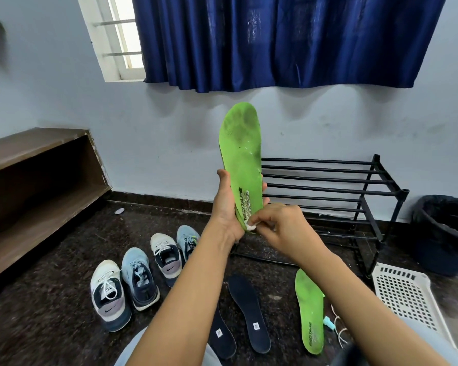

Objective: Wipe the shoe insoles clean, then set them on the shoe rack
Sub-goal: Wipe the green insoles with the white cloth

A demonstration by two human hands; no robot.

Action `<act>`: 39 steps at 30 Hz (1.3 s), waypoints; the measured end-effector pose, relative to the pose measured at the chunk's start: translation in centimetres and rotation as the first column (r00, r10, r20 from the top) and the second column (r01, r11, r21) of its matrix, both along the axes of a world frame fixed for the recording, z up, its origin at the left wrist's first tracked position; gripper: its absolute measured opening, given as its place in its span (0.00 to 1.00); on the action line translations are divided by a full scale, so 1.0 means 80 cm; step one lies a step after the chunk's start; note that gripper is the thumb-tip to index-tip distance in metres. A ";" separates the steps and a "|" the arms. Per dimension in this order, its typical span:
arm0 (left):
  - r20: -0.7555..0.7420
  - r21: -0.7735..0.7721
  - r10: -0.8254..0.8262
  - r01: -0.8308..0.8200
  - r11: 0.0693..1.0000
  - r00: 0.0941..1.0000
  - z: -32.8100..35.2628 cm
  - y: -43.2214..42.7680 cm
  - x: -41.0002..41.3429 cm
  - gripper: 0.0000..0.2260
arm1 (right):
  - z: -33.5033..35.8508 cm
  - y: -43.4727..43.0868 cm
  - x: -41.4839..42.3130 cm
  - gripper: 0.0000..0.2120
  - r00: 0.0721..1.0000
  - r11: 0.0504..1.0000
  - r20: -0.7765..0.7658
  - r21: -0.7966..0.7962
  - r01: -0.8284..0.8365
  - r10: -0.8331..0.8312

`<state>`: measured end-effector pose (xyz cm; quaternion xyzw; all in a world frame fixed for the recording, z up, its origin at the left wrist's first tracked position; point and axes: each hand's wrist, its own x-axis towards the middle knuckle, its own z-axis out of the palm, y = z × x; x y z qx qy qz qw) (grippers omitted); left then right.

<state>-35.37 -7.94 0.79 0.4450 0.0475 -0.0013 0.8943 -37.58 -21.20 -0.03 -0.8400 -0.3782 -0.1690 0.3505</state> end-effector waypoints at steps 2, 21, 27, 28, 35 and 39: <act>-0.004 0.013 0.014 -0.014 1.000 1.000 0.000 -0.010 -0.002 0.37 | -0.005 -0.001 0.005 0.10 0.993 0.995 0.091 -0.068 0.076 -0.070; 0.100 0.003 0.124 -0.125 0.992 0.987 0.009 -0.009 0.005 0.36 | 0.009 -0.004 -0.016 0.08 0.940 0.977 -0.294 0.074 0.201 -0.171; 0.060 -0.010 0.085 -0.085 0.996 0.995 0.008 -0.018 0.001 0.37 | 0.016 0.006 -0.025 0.05 0.941 0.938 -0.335 0.313 0.150 -0.039; 0.044 -0.021 0.069 -0.068 0.997 0.997 0.007 -0.024 -0.001 0.37 | 0.017 0.007 -0.024 0.06 0.945 0.922 -0.324 0.348 0.168 -0.050; -0.008 -0.011 -0.040 0.040 0.999 0.999 0.003 -0.046 -0.011 0.37 | 0.023 0.012 -0.009 0.10 0.967 0.868 -0.124 0.427 0.255 -0.223; 0.034 -0.006 -0.068 0.068 0.998 0.997 0.012 -0.029 -0.010 0.36 | 0.019 0.007 -0.008 0.10 0.991 0.940 -0.010 0.317 0.128 -0.132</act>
